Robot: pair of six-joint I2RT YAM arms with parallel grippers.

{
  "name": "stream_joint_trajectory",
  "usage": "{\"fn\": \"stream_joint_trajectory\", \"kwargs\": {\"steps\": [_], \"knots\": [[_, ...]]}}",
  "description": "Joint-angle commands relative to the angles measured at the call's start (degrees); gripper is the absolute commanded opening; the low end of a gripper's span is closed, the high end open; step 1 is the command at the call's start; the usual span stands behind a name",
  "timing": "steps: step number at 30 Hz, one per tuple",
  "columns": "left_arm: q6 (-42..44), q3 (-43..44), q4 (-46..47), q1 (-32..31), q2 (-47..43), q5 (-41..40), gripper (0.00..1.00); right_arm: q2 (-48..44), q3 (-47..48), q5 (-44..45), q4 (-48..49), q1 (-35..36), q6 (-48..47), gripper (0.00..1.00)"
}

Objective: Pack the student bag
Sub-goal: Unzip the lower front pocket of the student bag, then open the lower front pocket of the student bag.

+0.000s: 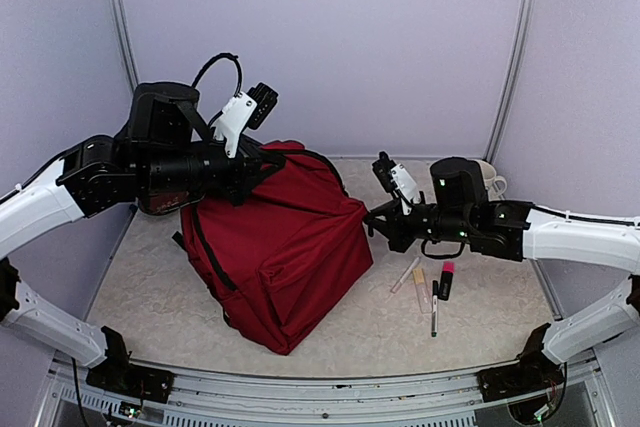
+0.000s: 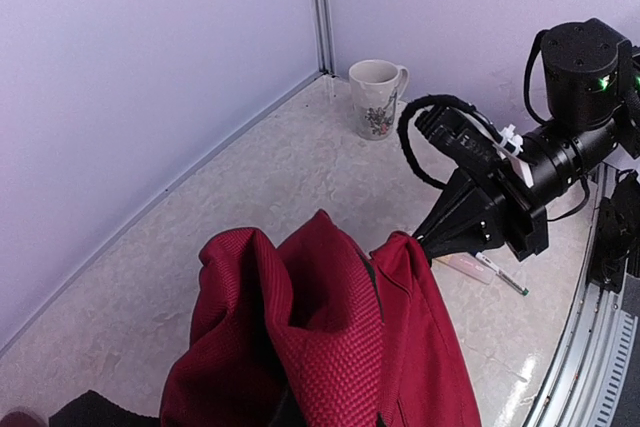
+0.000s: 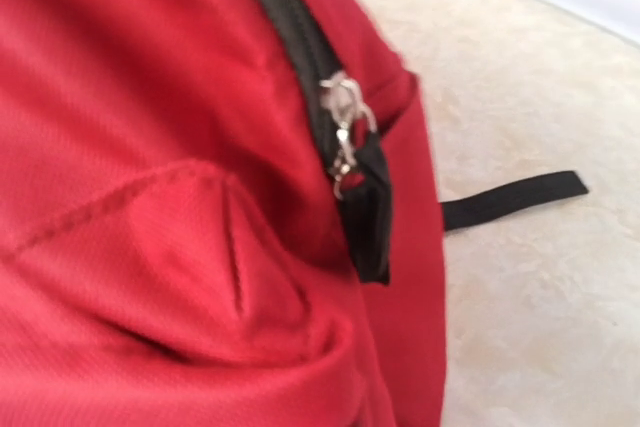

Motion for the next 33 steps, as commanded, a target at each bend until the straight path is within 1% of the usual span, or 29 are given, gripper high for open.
{"fn": "stream_joint_trajectory", "kwargs": {"steps": [1, 2, 5, 10, 13, 16, 19, 21, 24, 29, 33], "knots": [[0.64, 5.60, 3.19, -0.28, -0.46, -3.48, 0.00, -0.04, 0.80, -4.20, -4.32, -2.07, -4.15, 0.17], [0.55, 6.10, 3.34, -0.32, 0.22, -4.22, 0.00, -0.67, 0.88, -6.28, -3.65, -1.42, -5.76, 0.23], [0.21, 7.16, 4.21, -0.26, 2.04, -6.14, 0.00, -4.01, -0.72, -9.45, 0.18, 2.43, -12.73, 0.31], [0.17, 6.67, 5.85, -0.12, 2.50, -5.79, 0.00, -8.18, -7.03, -13.25, 6.66, 13.48, -30.66, 0.48], [0.02, 5.98, 6.26, -0.16, 2.45, -4.75, 0.00, -5.44, -7.11, -9.75, 8.36, 19.16, -39.16, 0.53], [-0.29, 5.77, 6.51, -0.17, 2.59, -4.14, 0.00, 0.08, -3.06, -4.37, 5.97, 22.62, -44.94, 0.56], [-0.48, 5.62, 6.60, -0.23, 2.59, -3.51, 0.00, 5.17, 0.96, -1.22, 4.24, 24.37, -49.68, 0.62], [-0.41, 5.51, 6.63, -0.25, 2.46, -2.83, 0.00, 7.63, 3.01, 1.12, 4.59, 24.57, -51.18, 0.65], [-0.37, 5.02, 6.84, -0.42, 2.46, -2.05, 0.00, 9.65, 5.61, 4.96, 4.80, 24.57, -52.65, 0.66], [-0.13, 4.48, 6.83, -0.48, 2.91, -1.30, 0.00, 9.98, 6.74, 7.66, 6.64, 24.45, -54.55, 0.71], [0.11, 4.22, 6.86, -0.43, 2.96, -0.12, 0.00, 12.40, 10.46, 10.63, 1.40, 23.30, -55.68, 0.71]]}}
